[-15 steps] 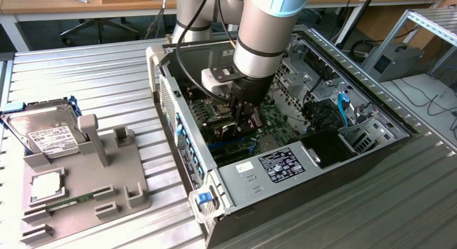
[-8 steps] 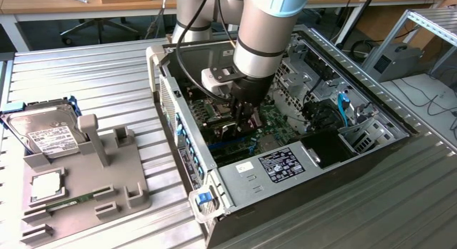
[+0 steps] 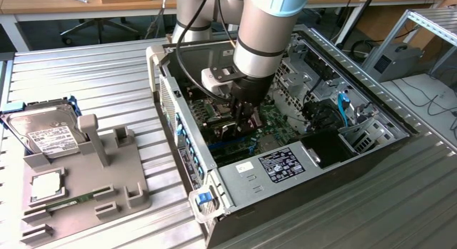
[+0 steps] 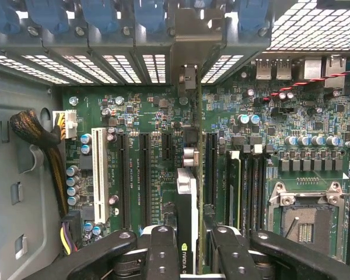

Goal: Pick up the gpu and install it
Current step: 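Insert the gpu into the slot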

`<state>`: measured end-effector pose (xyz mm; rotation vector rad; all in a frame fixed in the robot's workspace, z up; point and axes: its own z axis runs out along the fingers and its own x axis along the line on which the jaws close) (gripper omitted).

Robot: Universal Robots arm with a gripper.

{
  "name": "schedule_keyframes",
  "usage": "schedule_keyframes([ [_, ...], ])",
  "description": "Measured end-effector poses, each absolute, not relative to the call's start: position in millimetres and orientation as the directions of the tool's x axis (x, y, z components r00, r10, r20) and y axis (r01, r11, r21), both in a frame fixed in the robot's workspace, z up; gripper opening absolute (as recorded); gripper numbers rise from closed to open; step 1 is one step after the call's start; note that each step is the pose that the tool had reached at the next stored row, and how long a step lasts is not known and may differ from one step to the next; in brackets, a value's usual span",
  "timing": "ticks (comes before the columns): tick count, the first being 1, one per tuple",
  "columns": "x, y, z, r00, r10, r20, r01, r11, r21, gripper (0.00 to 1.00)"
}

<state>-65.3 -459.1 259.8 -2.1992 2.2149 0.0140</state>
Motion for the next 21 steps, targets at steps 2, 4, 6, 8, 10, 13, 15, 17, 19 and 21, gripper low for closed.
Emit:
schedule_keyframes([
  [2,-65.3,-459.1,259.8,-0.007,-1.0,-0.021,-1.0,0.007,-0.008,0.27],
  [4,-65.3,-459.1,259.8,-0.007,-1.0,-0.021,-1.0,0.007,-0.008,0.27],
  [6,-65.3,-459.1,259.8,-0.007,-1.0,-0.021,-1.0,0.007,-0.008,0.27],
  [8,-65.3,-459.1,259.8,-0.007,-1.0,-0.021,-1.0,0.007,-0.008,0.27],
  [10,-65.3,-459.1,259.8,-0.007,-1.0,-0.021,-1.0,0.007,-0.008,0.27],
  [13,-65.3,-459.1,259.8,-0.007,-1.0,-0.021,-1.0,0.007,-0.008,0.27],
  [15,-65.3,-459.1,259.8,-0.007,-1.0,-0.021,-1.0,0.007,-0.008,0.27],
  [17,-65.3,-459.1,259.8,-0.007,-1.0,-0.021,-1.0,0.007,-0.008,0.27],
  [19,-65.3,-459.2,259.8,-0.007,-1.0,-0.021,-1.0,0.007,-0.008,0.27],
  [21,-65.3,-459.3,259.8,-0.007,-1.0,-0.021,-1.0,0.007,-0.008,0.27],
])
